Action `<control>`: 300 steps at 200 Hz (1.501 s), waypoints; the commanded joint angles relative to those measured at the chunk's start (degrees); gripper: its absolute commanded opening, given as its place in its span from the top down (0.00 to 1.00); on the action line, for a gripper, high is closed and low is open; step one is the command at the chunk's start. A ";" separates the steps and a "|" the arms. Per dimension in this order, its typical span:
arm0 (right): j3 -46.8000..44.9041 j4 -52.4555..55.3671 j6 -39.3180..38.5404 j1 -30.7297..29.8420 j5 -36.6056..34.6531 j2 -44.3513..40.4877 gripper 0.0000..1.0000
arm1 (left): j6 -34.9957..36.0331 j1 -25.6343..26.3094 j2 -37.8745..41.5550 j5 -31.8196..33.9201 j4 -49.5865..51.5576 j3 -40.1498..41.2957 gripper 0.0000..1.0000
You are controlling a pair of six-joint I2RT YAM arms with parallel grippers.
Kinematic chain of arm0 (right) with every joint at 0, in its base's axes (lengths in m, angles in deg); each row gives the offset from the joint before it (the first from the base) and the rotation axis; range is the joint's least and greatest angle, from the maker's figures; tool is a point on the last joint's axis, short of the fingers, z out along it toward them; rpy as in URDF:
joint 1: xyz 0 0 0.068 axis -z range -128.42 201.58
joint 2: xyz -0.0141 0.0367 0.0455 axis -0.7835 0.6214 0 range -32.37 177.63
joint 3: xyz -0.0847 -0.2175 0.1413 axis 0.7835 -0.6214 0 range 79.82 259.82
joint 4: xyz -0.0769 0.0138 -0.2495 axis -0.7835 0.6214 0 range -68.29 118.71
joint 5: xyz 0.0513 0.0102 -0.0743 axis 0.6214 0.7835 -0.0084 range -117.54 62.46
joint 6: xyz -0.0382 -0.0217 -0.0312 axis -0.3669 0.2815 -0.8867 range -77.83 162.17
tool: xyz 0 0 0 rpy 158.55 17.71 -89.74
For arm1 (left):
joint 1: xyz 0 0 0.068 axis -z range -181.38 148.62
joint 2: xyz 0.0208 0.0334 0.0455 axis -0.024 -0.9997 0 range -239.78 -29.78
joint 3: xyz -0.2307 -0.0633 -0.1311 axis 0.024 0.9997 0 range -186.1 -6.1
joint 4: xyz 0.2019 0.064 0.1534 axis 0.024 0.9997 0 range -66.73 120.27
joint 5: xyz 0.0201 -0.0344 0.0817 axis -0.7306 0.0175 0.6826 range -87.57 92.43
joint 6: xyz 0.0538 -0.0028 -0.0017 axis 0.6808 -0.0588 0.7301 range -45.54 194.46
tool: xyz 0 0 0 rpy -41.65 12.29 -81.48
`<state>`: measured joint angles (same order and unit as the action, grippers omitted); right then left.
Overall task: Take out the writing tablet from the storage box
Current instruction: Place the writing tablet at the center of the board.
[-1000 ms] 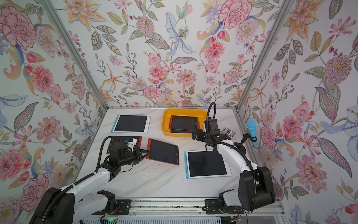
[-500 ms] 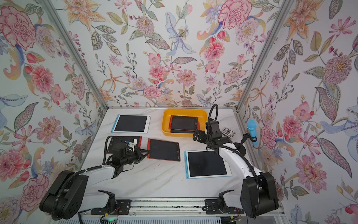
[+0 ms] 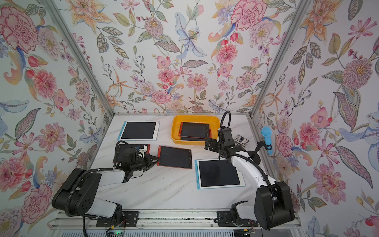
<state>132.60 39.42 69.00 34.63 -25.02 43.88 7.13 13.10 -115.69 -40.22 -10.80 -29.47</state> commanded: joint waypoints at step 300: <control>24.27 3.14 -2.83 2.06 -0.97 23.26 0.00 | 29.10 0.27 -1.17 29.09 52.96 -43.79 0.00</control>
<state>151.07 40.39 66.60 37.30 -25.21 61.28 31.43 12.86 -112.92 -13.84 38.88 -68.38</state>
